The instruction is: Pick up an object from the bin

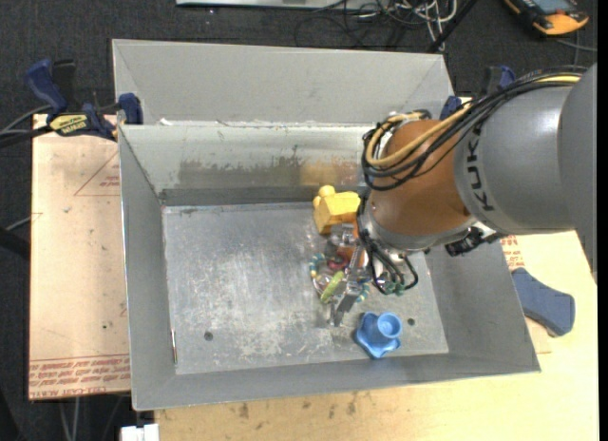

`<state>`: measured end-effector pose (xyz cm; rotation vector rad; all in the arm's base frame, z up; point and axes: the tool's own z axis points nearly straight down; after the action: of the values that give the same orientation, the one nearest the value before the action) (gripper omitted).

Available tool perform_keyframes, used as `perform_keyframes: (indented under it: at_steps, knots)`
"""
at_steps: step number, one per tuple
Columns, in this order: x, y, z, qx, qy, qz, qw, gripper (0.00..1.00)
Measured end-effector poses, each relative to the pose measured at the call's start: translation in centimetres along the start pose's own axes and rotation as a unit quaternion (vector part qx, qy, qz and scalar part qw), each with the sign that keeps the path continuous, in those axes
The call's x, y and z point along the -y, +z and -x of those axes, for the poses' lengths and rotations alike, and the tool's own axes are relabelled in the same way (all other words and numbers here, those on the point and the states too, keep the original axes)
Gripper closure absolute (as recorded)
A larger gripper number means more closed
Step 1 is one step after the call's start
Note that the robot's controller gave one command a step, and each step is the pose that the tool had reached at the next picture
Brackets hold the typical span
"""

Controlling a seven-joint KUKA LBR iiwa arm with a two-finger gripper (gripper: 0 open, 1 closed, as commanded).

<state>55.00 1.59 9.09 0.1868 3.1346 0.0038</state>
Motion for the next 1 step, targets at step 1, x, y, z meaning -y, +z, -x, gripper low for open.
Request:
perform_keyframes:
  at_steps: [1]
  knots:
    - [1.98, 0.63, 1.96, -0.0001, 0.039, -0.001, 0.9992, 0.00]
